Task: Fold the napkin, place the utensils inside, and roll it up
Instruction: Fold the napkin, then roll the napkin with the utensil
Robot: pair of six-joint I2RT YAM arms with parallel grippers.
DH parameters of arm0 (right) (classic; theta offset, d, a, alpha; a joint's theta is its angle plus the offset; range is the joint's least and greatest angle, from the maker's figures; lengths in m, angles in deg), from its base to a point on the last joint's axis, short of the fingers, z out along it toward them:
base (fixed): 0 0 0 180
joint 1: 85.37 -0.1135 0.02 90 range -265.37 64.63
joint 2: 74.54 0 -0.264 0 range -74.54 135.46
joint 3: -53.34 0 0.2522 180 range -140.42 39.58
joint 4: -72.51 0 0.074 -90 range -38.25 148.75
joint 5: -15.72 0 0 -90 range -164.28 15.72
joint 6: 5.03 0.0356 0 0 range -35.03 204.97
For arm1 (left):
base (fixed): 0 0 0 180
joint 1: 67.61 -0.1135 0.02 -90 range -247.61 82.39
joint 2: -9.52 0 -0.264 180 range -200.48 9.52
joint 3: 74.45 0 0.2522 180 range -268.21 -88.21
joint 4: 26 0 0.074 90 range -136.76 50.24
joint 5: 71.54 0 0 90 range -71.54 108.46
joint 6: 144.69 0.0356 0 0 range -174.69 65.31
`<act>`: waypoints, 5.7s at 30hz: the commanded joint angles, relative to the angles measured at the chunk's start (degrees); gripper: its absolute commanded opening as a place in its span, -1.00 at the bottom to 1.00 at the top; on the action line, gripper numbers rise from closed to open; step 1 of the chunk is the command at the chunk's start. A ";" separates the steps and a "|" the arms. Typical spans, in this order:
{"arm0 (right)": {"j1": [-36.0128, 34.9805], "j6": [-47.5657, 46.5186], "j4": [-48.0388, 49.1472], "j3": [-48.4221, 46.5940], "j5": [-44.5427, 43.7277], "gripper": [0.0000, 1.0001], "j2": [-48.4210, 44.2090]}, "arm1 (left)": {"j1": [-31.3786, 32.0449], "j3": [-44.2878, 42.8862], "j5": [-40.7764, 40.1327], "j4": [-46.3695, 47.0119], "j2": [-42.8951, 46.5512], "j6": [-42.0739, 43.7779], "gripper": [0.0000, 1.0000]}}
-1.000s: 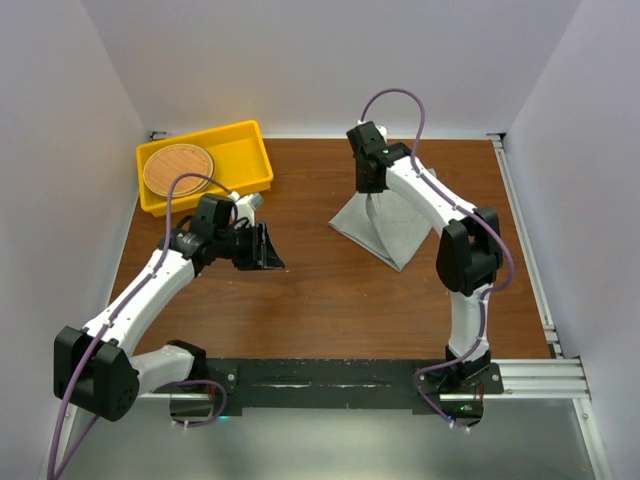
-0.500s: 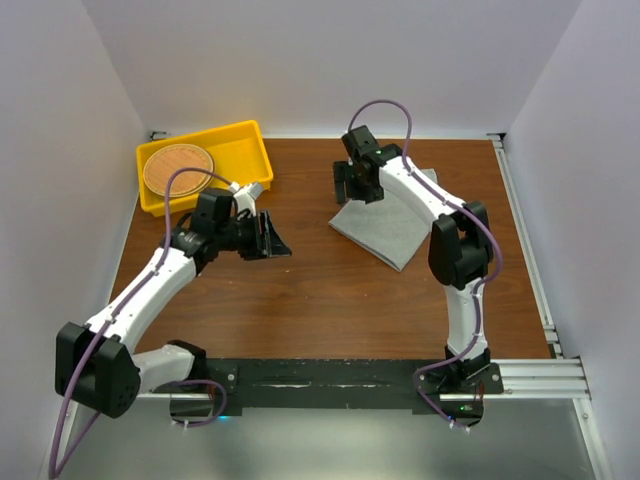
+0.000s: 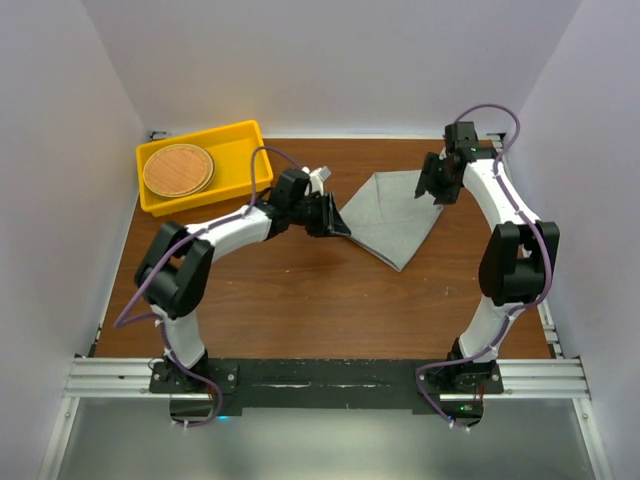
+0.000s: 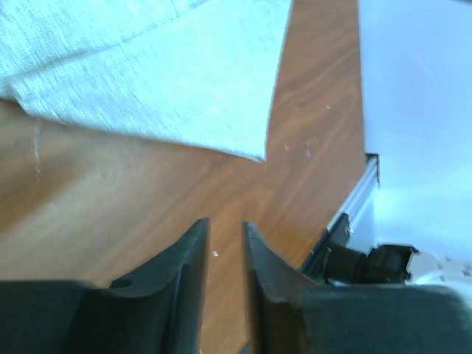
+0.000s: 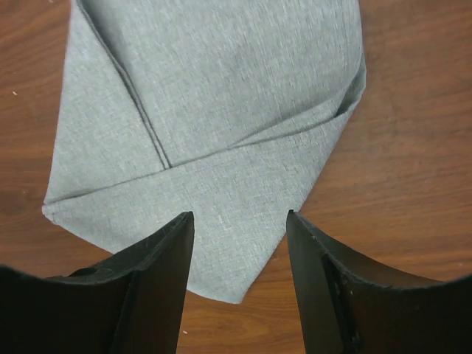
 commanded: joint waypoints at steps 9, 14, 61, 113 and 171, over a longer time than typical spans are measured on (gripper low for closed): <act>3.63 0.93 0.85 1.06 2.26 0.22 0.00 | -0.39 -6.40 -6.47 1.78 -7.80 -14.18 0.04; 3.73 -0.12 -1.26 -0.61 4.29 0.23 -0.09 | -0.39 -10.37 -9.19 -2.00 -11.14 -17.43 0.05; 3.73 3.92 0.59 -4.92 12.36 0.22 7.47 | 1.02 -18.46 -7.62 -2.00 -19.67 -8.32 -1.00; 9.09 0.67 -1.27 -5.99 9.82 -0.38 10.46 | -2.50 -19.52 -1.73 -5.53 -15.54 0.14 -0.52; -23.34 -38.62 5.07 11.69 6.28 0.53 1.49 | -15.94 12.92 -1.29 -15.98 22.52 11.91 -0.19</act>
